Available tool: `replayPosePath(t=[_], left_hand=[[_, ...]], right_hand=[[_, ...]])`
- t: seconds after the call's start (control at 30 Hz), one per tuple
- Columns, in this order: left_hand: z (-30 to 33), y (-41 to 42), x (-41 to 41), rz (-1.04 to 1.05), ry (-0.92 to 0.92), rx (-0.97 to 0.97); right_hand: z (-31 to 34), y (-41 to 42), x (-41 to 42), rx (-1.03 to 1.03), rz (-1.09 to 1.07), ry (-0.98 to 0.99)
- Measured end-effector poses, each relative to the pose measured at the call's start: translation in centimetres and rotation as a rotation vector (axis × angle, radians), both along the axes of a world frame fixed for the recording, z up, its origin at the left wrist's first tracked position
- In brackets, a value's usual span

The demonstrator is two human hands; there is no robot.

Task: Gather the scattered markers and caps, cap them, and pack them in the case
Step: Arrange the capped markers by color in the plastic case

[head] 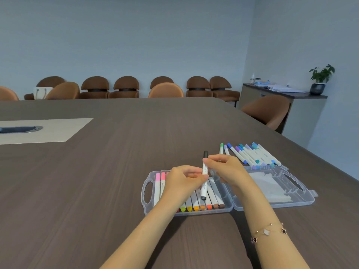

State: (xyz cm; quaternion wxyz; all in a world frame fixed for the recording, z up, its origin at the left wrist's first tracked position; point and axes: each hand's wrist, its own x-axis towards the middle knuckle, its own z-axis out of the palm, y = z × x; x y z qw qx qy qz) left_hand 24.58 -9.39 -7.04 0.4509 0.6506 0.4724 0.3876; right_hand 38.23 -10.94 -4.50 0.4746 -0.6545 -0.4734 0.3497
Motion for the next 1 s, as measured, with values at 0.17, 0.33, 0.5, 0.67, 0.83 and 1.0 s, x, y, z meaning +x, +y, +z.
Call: replayPosePath(t=[0.17, 0.33, 0.5, 0.67, 0.83, 1.0], left_hand=[[-1.3, -1.0, 0.4, -0.076, 0.183, 0.171], [-2.0, -2.0, -0.6, -0.370, 0.620, 0.599], [-2.2, -2.0, -0.6, -0.573, 0.781, 0.657], [-1.7, -1.8, -0.6, -0.606, 0.807, 0.612], [-1.6, -1.6, -0.5, -0.593, 0.838, 0.618], [-2.0, -1.6, -0.5, -0.570, 0.841, 0.617]], right_hand=[[-0.7, 0.8, 2.3, 0.048, -0.005, -0.098], [-1.7, 1.2, 4.3, -0.053, 0.119, -0.217], [-2.7, 1.3, 5.0, -0.080, 0.246, -0.293], [-3.5, 1.7, 5.5, -0.075, 0.261, -0.357], [-3.9, 2.0, 5.7, -0.092, 0.255, -0.371], [-4.1, 2.1, 6.0, -0.108, 0.268, -0.345]])
